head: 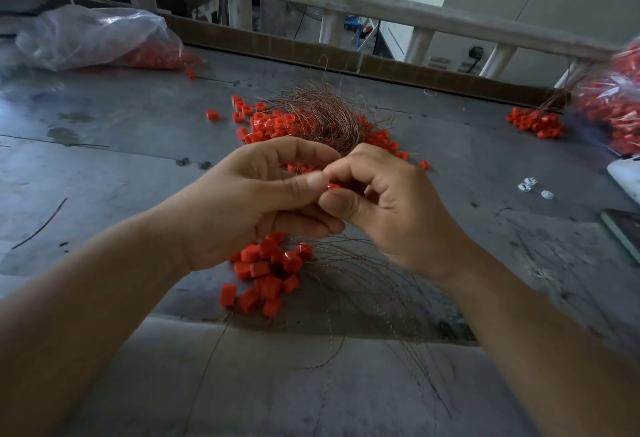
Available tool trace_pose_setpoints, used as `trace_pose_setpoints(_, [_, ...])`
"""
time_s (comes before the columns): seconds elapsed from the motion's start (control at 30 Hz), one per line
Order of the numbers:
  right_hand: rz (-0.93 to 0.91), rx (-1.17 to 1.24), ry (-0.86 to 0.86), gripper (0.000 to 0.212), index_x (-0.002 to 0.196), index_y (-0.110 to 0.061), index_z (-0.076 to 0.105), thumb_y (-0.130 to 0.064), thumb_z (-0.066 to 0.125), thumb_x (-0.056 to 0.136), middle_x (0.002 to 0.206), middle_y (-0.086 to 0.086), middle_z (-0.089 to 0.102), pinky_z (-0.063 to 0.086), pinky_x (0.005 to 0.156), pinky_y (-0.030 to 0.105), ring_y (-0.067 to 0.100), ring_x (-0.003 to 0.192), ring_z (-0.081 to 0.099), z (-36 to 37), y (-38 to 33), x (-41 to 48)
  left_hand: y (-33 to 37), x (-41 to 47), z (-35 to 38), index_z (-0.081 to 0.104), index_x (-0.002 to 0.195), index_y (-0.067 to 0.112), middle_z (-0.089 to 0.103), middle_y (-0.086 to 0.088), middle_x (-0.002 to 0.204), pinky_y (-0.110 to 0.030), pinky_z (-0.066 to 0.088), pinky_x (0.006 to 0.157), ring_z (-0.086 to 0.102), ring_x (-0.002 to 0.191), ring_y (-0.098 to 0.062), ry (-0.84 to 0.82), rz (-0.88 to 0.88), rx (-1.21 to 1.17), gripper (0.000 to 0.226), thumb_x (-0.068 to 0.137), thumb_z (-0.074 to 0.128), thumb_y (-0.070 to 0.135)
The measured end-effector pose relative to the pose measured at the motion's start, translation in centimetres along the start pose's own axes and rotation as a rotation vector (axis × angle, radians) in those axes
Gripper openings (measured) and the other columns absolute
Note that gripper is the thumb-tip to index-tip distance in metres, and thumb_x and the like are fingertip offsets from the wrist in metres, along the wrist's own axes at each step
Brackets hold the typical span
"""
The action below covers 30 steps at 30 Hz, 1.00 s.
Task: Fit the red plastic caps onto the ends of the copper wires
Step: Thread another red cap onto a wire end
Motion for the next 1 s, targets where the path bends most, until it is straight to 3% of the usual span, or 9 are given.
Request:
trace_pose_setpoints(0.1, [0.005, -0.057, 0.006, 0.014, 0.079, -0.009, 0.063, -0.023, 0.061, 0.079, 0.073, -0.005, 0.05, 0.037, 0.06, 0.011, 0.003, 0.065, 0.047, 0.2, -0.1, -0.1, 0.1, -0.2, 0.5, 0.058, 0.108, 0.019, 0.071, -0.014, 0.085, -0.022, 0.055, 0.063, 0.07, 0.077, -0.024, -0.031, 0.029, 0.145, 0.043, 0.07, 0.073, 0.034])
trace_pose_setpoints(0.17, [0.014, -0.051, -0.019, 0.005, 0.075, -0.014, 0.059, -0.013, 0.064, 0.078, 0.074, -0.007, 0.051, 0.037, 0.061, 0.011, 0.002, 0.067, 0.047, 0.4, -0.1, -0.4, 0.1, -0.3, 0.7, 0.052, 0.111, 0.022, 0.071, -0.01, 0.079, -0.02, 0.054, 0.061, 0.07, 0.071, -0.019, -0.009, 0.053, 0.257, 0.048, 0.067, 0.07, 0.028])
trace_pose_setpoints(0.23, [0.023, -0.056, -0.03, 0.01, 0.075, -0.015, 0.057, -0.009, 0.063, 0.078, 0.075, -0.007, 0.051, 0.039, 0.062, 0.015, 0.004, 0.069, 0.049, 0.6, -0.1, -0.4, 0.0, -0.2, 0.9, 0.048, 0.114, 0.023, 0.071, -0.008, 0.075, -0.019, 0.053, 0.059, 0.069, 0.067, -0.018, 0.001, 0.058, 0.274, 0.055, 0.062, 0.065, 0.024])
trace_pose_setpoints(0.4, [0.008, -0.089, -0.012, 0.005, 0.075, -0.005, 0.06, -0.009, 0.058, 0.074, 0.073, -0.004, 0.052, 0.041, 0.061, 0.016, 0.007, 0.069, 0.051, 0.9, -0.4, -0.4, 0.1, -0.3, 0.9, 0.046, 0.119, 0.028, 0.068, -0.018, 0.075, -0.023, 0.055, 0.06, 0.069, 0.066, -0.02, -0.001, 0.054, 0.258, 0.054, 0.069, 0.065, 0.017])
trace_pose_setpoints(0.47, [-0.005, -0.055, 0.0, 0.002, 0.073, -0.008, 0.059, -0.007, 0.059, 0.073, 0.073, -0.007, 0.052, 0.041, 0.061, 0.014, 0.005, 0.069, 0.051, 0.9, -0.7, -0.5, 0.1, -0.5, 1.0, 0.046, 0.121, 0.029, 0.067, -0.02, 0.076, -0.025, 0.056, 0.061, 0.069, 0.068, -0.021, -0.008, 0.073, 0.266, 0.051, 0.077, 0.067, 0.016])
trace_pose_setpoints(0.67, [0.055, -0.035, -0.014, 0.019, 0.076, -0.021, 0.053, -0.005, 0.064, 0.078, 0.076, -0.013, 0.05, 0.037, 0.063, 0.009, -0.002, 0.069, 0.048, 0.8, -0.3, -0.4, 0.2, -0.5, 1.0, 0.046, 0.12, 0.032, 0.069, -0.012, 0.074, -0.022, 0.054, 0.06, 0.069, 0.068, -0.02, 0.018, 0.027, 0.238, 0.06, 0.063, 0.062, 0.019])
trace_pose_setpoints(0.87, [0.033, 0.02, 0.07, 0.017, 0.076, -0.026, 0.056, -0.023, 0.072, 0.07, 0.072, -0.012, 0.049, 0.037, 0.059, 0.008, -0.002, 0.066, 0.049, 1.1, -0.4, -0.3, 0.5, -0.2, 0.5, 0.054, 0.116, 0.02, 0.07, -0.012, 0.073, -0.022, 0.053, 0.054, 0.068, 0.061, -0.019, 0.092, -0.015, 0.179, 0.057, 0.061, 0.069, 0.023])
trace_pose_setpoints(0.93, [0.049, 0.043, 0.056, 0.029, 0.084, -0.028, 0.057, -0.027, 0.078, 0.064, 0.078, -0.007, 0.053, 0.04, 0.062, 0.009, -0.001, 0.071, 0.052, 1.1, -0.3, -0.3, 0.7, -0.2, 0.2, 0.058, 0.11, 0.019, 0.071, -0.009, 0.072, -0.021, 0.053, 0.052, 0.067, 0.058, -0.016, 0.128, -0.003, 0.182, 0.052, 0.058, 0.066, 0.02])
trace_pose_setpoints(1.0, [0.09, 0.065, 0.04, 0.032, 0.094, -0.029, 0.059, -0.041, 0.069, 0.066, 0.084, -0.008, 0.054, 0.044, 0.066, 0.011, 0.0, 0.077, 0.054, 0.9, -0.3, -0.1, 1.0, -0.1, -0.2, 0.059, 0.106, 0.016, 0.071, -0.01, 0.07, -0.02, 0.052, 0.049, 0.066, 0.057, -0.016, 0.165, 0.03, 0.13, 0.049, 0.058, 0.067, 0.02])
Point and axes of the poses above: each hand's wrist, its own x-axis towards the middle knuckle, its own z-axis out of the palm, y = z × x, the point moved 2 cm from there along x, towards the middle knuckle
